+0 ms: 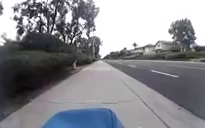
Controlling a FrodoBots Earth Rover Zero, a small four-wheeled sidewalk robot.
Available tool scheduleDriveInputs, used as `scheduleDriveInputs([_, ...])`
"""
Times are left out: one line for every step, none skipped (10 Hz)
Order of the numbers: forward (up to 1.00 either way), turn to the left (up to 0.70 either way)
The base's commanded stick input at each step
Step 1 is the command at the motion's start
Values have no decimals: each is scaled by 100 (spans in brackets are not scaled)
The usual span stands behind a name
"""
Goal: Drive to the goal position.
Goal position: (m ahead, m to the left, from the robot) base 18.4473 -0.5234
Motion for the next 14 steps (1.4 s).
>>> scheduleDriveInputs([100, 19])
scheduleDriveInputs([100, 27])
scheduleDriveInputs([100, 27])
scheduleDriveInputs([100, 27])
scheduleDriveInputs([100, 27])
scheduleDriveInputs([100, 27])
scheduleDriveInputs([100, 27])
scheduleDriveInputs([100, 8])
scheduleDriveInputs([100, 0])
scheduleDriveInputs([100, 0])
scheduleDriveInputs([100, 0])
scheduleDriveInputs([100, 0])
scheduleDriveInputs([100, 0])
scheduleDriveInputs([100, 0])
